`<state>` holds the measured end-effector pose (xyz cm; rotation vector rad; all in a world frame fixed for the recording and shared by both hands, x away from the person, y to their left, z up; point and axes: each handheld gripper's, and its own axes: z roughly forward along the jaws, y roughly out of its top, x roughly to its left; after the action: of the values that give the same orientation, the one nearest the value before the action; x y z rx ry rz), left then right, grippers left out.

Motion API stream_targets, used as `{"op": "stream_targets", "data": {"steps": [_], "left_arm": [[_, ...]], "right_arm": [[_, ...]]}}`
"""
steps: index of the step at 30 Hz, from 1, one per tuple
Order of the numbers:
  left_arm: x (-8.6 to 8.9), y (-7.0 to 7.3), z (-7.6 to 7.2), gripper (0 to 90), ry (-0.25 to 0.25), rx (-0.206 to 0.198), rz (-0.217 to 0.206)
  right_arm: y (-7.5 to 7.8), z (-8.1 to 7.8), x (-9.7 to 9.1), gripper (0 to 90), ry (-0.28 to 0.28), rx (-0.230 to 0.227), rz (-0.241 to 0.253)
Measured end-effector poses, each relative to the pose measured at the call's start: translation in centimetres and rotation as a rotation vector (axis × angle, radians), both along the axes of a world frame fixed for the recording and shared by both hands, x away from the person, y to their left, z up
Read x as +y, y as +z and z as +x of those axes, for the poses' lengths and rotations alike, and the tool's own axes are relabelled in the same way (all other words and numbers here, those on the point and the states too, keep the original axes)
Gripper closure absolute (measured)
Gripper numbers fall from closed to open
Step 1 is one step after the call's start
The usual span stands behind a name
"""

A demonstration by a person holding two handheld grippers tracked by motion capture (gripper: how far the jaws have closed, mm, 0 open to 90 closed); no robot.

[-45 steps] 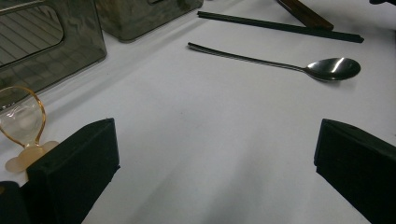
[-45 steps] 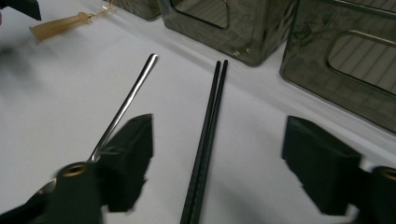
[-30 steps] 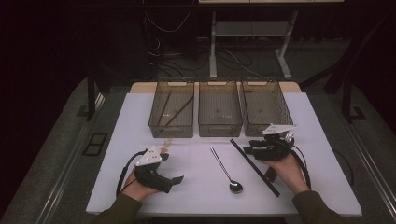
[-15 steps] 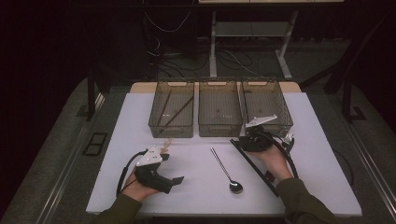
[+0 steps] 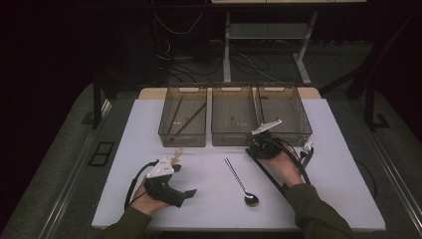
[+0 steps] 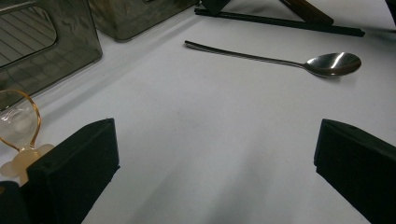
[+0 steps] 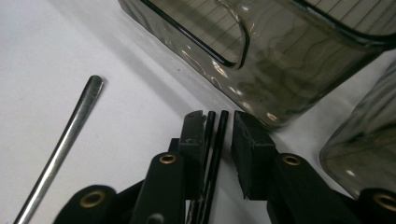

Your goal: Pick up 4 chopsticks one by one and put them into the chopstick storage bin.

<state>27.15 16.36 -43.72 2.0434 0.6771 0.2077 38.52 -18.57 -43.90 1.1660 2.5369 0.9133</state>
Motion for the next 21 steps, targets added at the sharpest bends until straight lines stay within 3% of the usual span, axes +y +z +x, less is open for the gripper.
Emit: {"op": "stream_targets", "data": {"steps": [12, 21], "left_arm": [[-0.04, -0.04, 0.02, 0.0, -0.002, 0.002, 0.002], [-0.07, -0.05, 0.02, 0.0, -0.005, 0.003, 0.004]], "right_arm": [[-0.31, -0.01, 0.26, 80.0, 0.001, -0.015, -0.005], [-0.39, -0.39, 1.01, 80.4, 0.02, -0.005, 0.03]]}}
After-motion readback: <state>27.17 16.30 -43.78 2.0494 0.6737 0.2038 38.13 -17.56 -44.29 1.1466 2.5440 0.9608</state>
